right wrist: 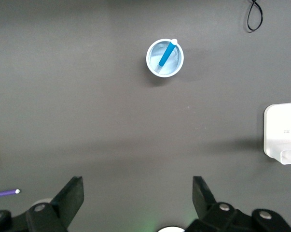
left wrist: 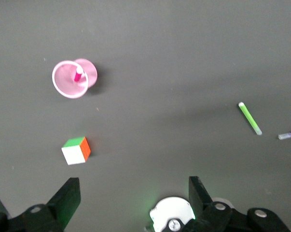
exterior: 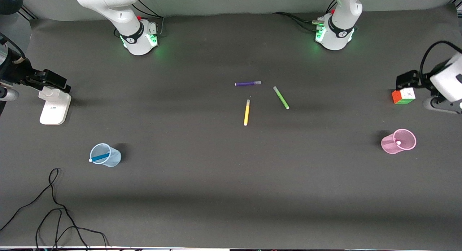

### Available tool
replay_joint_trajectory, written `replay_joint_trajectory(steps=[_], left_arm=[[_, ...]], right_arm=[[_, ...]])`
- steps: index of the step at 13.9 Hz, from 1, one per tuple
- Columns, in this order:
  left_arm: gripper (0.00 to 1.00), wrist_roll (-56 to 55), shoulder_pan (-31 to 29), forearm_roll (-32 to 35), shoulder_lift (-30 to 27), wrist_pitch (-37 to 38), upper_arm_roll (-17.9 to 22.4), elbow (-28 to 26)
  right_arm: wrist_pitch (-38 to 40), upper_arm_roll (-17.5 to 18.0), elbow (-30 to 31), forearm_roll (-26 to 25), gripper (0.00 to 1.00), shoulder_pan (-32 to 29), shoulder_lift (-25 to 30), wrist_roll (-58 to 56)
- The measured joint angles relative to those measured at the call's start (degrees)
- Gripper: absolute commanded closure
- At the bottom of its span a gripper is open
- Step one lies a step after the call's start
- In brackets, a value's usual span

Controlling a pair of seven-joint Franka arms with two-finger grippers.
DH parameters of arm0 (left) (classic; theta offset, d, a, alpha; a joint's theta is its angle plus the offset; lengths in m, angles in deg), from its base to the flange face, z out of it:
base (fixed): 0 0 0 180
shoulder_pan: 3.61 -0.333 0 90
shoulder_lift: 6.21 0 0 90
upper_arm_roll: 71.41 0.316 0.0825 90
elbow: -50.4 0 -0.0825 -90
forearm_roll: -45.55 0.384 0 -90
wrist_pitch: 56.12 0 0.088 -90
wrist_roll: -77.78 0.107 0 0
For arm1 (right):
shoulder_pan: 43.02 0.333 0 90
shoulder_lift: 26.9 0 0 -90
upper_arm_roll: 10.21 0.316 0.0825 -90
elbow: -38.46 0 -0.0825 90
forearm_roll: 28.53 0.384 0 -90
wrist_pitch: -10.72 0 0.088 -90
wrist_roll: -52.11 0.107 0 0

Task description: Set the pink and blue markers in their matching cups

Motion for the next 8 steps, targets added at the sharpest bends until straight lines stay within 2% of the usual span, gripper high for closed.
replay_joint_trajectory(steps=[2, 8], left_arm=[[0.0, -3.0, 0.0, 0.0, 0.1, 2.2, 0.2, 0.1], [0.0, -6.2, 0.5, -0.1, 1.1, 2.4, 0.1, -0.2]], right_arm=[[0.0, 0.0, 0.0, -0.1, 0.0, 0.0, 0.0, -1.4], [-1.7, -0.2, 0.0, -0.1, 0.0, -0.1, -0.7, -3.3]])
